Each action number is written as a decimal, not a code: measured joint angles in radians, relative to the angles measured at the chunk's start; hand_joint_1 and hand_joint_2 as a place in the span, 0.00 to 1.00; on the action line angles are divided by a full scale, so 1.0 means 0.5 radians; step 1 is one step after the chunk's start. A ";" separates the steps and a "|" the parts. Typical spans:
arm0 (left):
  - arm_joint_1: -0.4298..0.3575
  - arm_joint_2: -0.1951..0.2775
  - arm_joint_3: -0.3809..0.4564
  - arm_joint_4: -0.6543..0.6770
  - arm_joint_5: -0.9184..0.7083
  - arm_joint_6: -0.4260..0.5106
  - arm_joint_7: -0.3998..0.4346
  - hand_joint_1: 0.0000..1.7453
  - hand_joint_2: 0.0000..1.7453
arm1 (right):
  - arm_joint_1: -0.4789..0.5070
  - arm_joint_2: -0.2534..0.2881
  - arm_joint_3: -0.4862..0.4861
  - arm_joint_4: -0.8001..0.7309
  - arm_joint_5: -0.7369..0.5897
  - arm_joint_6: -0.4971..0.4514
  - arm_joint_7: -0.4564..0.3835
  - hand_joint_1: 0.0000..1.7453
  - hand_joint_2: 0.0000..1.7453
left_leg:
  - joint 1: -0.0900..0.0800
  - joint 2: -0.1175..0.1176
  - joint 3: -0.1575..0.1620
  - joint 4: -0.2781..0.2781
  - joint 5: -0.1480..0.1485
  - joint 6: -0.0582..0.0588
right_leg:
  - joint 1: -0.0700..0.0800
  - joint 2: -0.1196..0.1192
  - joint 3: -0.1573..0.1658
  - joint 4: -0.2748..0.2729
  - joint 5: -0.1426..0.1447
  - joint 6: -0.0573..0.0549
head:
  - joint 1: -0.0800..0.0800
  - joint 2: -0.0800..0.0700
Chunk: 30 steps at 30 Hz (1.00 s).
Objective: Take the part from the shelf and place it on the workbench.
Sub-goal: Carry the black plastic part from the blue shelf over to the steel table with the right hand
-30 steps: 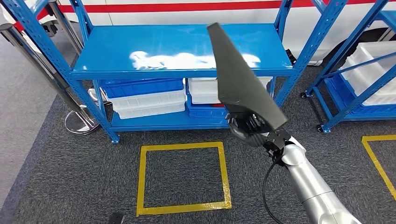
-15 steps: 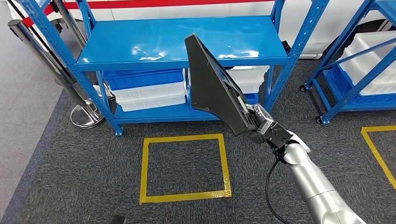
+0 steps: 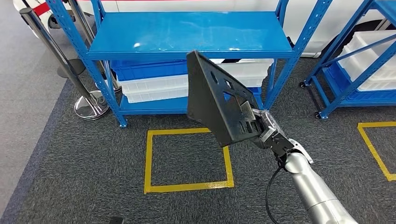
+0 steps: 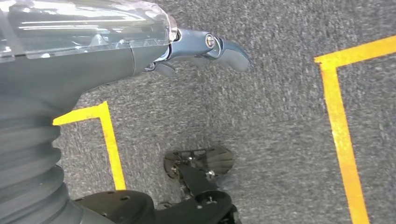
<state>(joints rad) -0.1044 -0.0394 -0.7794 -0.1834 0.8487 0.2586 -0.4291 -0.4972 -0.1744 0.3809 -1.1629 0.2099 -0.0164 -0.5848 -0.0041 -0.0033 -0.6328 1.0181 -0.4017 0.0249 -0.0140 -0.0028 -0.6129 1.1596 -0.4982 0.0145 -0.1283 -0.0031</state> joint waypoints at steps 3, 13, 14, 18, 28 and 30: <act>-0.001 -0.002 0.000 0.000 0.003 0.003 -0.007 0.00 1.00 | -0.009 0.001 -0.010 -0.018 0.120 -0.169 0.022 1.00 1.00 | 0.003 0.000 -0.026 -0.002 0.040 -0.028 | 0.027 0.005 0.156 -0.268 -0.004 -0.040 | 0.000 0.000; 0.009 0.005 0.001 0.001 0.035 0.028 -0.017 0.00 1.00 | 0.002 0.011 -0.064 -0.089 0.296 -0.600 0.020 1.00 1.00 | 0.030 -0.002 -0.137 0.528 -0.243 -0.124 | 0.011 -0.021 0.026 -0.322 0.149 -0.097 | -0.001 0.000; 0.009 0.006 0.002 0.001 0.039 0.030 -0.022 0.00 1.00 | 0.004 0.011 -0.077 -0.091 0.299 -0.624 0.021 1.00 1.00 | 0.034 -0.002 -0.059 0.429 -0.189 -0.128 | 0.009 -0.020 0.009 -0.310 0.157 -0.091 | -0.001 0.000; 0.002 0.009 0.005 0.001 0.047 0.040 -0.033 0.00 1.00 | 0.012 0.011 -0.135 -0.119 0.329 -0.751 0.023 1.00 1.00 | 0.024 -0.006 0.209 -0.003 -0.168 -0.103 | 0.010 -0.019 -0.045 -0.268 0.186 -0.051 | 0.000 0.000; -0.001 -0.005 0.006 0.001 0.043 0.041 -0.022 0.00 1.00 | -0.007 0.025 -0.273 -0.112 0.287 -0.793 0.066 1.00 1.00 | 0.030 0.062 0.070 -0.024 -0.039 -0.009 | -0.007 -0.005 -0.192 0.278 -0.114 0.042 | 0.002 0.000; -0.001 -0.006 0.006 0.001 0.041 0.041 -0.019 0.00 1.00 | -0.010 0.029 -0.299 -0.104 0.255 -0.784 0.069 1.00 1.00 | 0.030 0.090 0.033 -0.001 -0.026 -0.019 | -0.013 -0.040 -0.034 0.076 -0.019 0.044 | 0.002 0.000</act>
<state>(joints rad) -0.1050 -0.0424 -0.7766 -0.1827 0.8692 0.2790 -0.4384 -0.5022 -0.1601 0.2315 -1.2150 0.3375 -0.4083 -0.5506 0.0106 0.0417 -0.6162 1.0176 -0.4146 0.0153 -0.0206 -0.0231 -0.6302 1.1974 -0.5075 0.0366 -0.1274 -0.0031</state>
